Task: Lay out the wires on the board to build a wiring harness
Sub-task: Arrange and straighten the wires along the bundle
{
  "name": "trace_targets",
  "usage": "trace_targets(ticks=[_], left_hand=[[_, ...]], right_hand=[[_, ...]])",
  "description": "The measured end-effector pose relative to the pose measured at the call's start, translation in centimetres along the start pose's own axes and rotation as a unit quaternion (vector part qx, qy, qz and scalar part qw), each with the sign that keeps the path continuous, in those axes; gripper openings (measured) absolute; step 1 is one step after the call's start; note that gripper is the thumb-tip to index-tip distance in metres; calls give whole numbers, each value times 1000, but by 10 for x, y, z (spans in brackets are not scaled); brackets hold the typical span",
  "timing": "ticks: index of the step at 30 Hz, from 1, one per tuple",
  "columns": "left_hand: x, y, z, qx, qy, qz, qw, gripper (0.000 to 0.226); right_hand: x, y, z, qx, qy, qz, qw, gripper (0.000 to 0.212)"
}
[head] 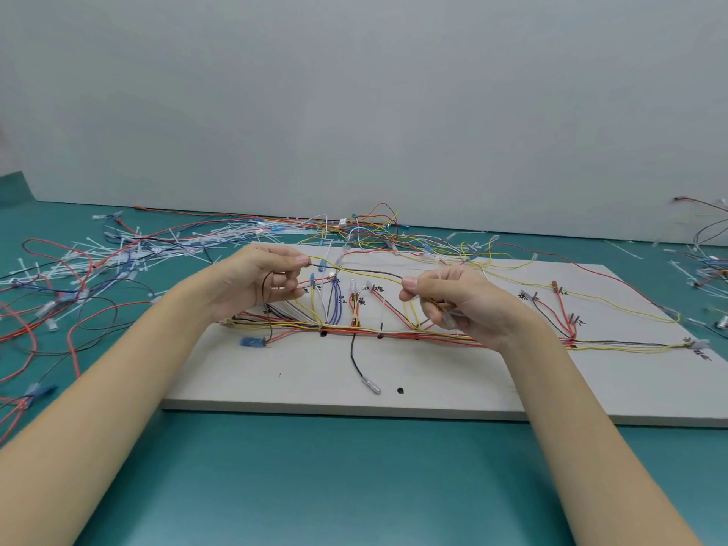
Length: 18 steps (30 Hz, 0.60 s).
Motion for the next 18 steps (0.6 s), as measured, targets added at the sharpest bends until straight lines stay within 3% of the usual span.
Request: trace_targets(ticks=[8, 15, 18], left_hand=[[-10, -2, -1, -12, 44, -21, 999, 18], [-23, -5, 4, -11, 109, 37, 993, 14], [-20, -5, 15, 36, 175, 93, 980, 15]], right_hand=[[-6, -1, 0, -10, 6, -8, 1000, 23], [-3, 0, 4, 18, 3, -13, 1000, 19], [-3, -1, 4, 31, -11, -2, 999, 20]])
Point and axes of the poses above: each hand's wrist, its own y-axis towards the middle knuckle, its own x-axis out of the palm, z = x × y, the point moved 8 cm from there along y, towards the middle knuckle
